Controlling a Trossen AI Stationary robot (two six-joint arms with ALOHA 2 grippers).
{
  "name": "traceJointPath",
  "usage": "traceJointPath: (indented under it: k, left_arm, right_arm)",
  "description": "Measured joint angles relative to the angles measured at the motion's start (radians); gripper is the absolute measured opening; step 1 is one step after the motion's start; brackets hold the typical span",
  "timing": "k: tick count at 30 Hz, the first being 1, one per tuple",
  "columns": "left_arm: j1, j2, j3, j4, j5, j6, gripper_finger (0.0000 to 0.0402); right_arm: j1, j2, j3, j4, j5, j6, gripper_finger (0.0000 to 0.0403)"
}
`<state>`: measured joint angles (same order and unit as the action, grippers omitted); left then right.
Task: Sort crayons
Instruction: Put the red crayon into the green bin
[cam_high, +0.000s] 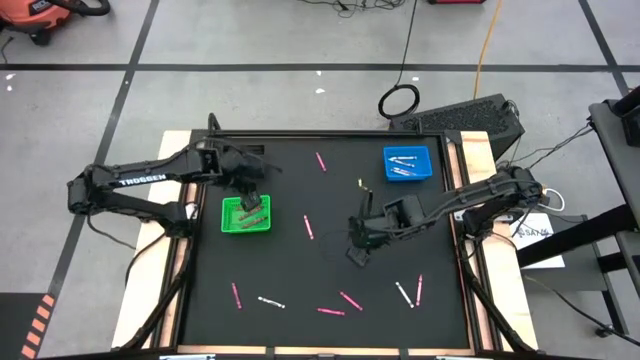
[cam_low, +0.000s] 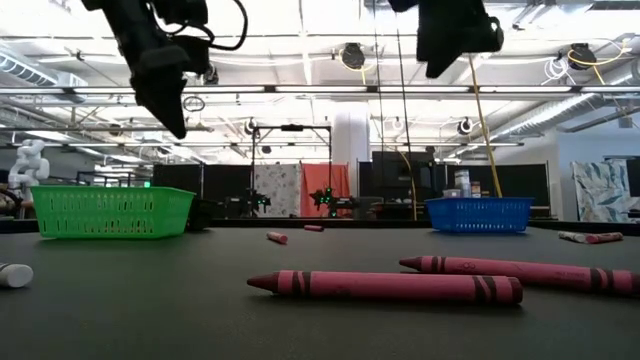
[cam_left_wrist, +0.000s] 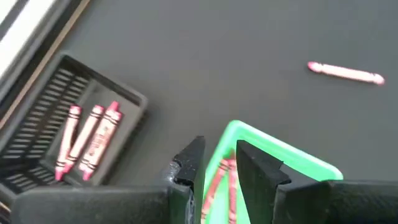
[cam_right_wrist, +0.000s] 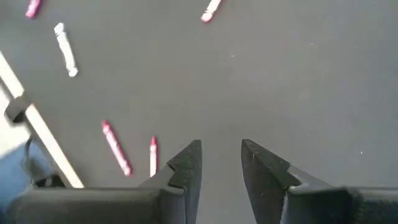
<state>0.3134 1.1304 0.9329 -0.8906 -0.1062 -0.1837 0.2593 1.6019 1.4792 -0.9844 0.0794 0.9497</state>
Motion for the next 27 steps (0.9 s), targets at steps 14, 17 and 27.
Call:
traceJointPath:
  k: [14,17,27]
  left_arm:
    - [-0.121,-0.002,0.0,-0.004,-0.029,-0.021,0.009]
    - [-0.121,-0.002,0.0,0.028,-0.08,-0.021,0.009]
    - [-0.121,0.007,0.0,0.242,-0.086,-0.048,0.009]
  right_arm:
    - [0.117,0.218,-0.001,0.113,-0.082,0.06,0.01]
    - [0.117,0.239,-0.001,0.113,-0.103,0.06,0.01]
    - [0.14,0.311,-0.001,0.208,-0.107,0.039,0.01]
